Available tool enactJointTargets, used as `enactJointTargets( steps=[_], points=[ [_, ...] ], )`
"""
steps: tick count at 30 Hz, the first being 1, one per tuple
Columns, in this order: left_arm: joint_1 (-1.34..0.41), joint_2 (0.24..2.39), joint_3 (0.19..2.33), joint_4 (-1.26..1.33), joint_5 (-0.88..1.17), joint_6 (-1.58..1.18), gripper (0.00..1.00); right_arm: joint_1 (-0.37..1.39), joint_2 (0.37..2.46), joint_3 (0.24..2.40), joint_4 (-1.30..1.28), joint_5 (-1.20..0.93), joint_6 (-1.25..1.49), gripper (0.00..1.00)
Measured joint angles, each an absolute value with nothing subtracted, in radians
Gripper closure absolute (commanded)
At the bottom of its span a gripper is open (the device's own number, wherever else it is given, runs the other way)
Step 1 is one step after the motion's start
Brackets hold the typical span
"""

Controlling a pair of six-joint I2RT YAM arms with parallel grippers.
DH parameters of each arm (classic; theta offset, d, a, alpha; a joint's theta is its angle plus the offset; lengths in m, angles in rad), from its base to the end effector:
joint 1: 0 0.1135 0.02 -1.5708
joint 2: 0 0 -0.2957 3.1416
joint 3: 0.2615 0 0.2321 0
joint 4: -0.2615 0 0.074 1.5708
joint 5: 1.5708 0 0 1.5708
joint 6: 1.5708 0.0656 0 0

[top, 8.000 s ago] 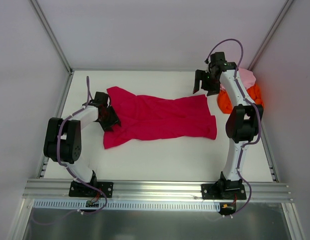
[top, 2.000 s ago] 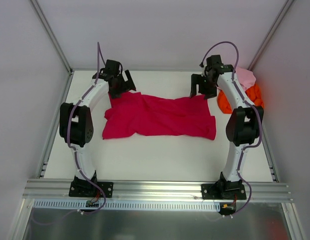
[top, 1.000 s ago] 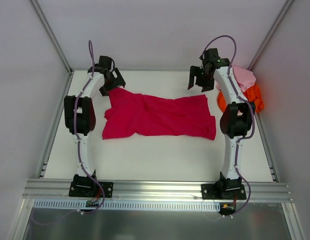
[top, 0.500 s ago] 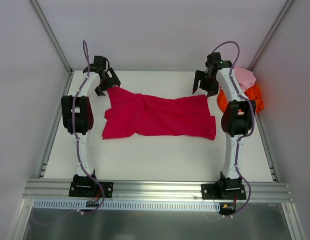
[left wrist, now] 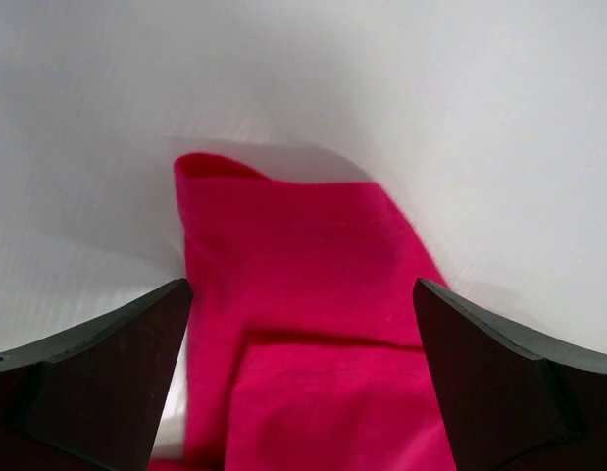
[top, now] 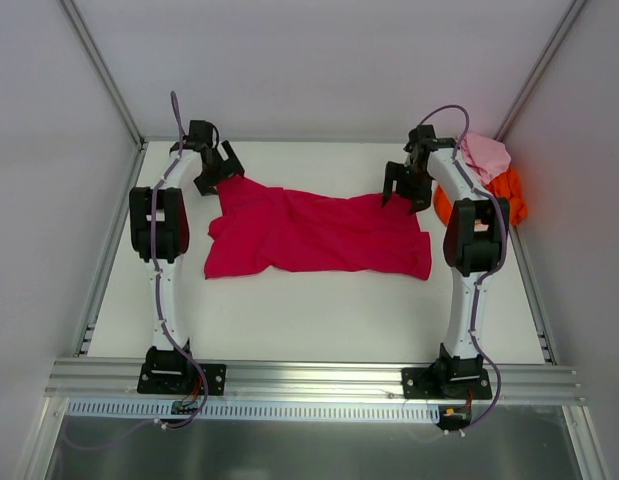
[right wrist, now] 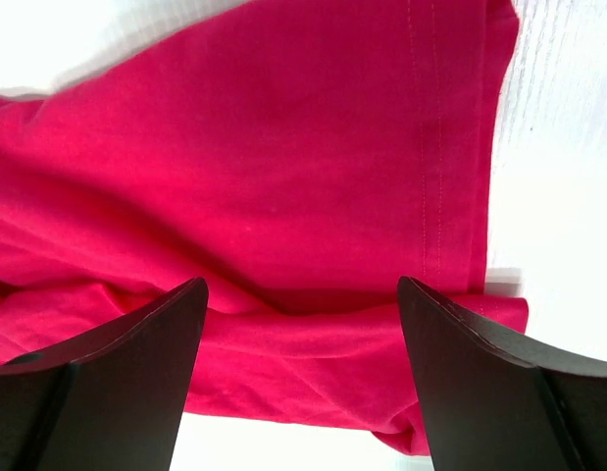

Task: Fold and stack the t-shirts
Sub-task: Fold the flattened tshirt in 1/3 of the way, then grap the side of the flattened tshirt furthest away from the robot with both arms

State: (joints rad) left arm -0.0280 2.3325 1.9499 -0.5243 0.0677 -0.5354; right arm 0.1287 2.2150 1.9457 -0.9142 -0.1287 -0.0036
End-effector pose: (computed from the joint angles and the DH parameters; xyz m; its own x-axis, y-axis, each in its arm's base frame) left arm 0.5401 -0.0196 0.1896 -0.7126 -0.4893 -0.5028 -0.3418 0.8680 -0.3602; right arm 0.4771 0.0702 0.2194 -0.9176 -0.1223 -0.3781 -0.1786 0.9769 0.1175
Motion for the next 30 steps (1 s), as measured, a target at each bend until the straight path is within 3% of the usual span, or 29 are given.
enactJointTargets(
  steps=[13, 30],
  points=[
    [-0.012, 2.342, 2.034, -0.409, 0.125, -0.548, 0.01, 0.128, 2.175, 1.981, -0.897, -0.145, -0.020, 0.17],
    [-0.006, 2.389, 2.086, -0.541, -0.032, -0.566, 0.01, 0.128, 2.172, 2.033, -0.904, -0.145, -0.018, 0.17]
  ],
)
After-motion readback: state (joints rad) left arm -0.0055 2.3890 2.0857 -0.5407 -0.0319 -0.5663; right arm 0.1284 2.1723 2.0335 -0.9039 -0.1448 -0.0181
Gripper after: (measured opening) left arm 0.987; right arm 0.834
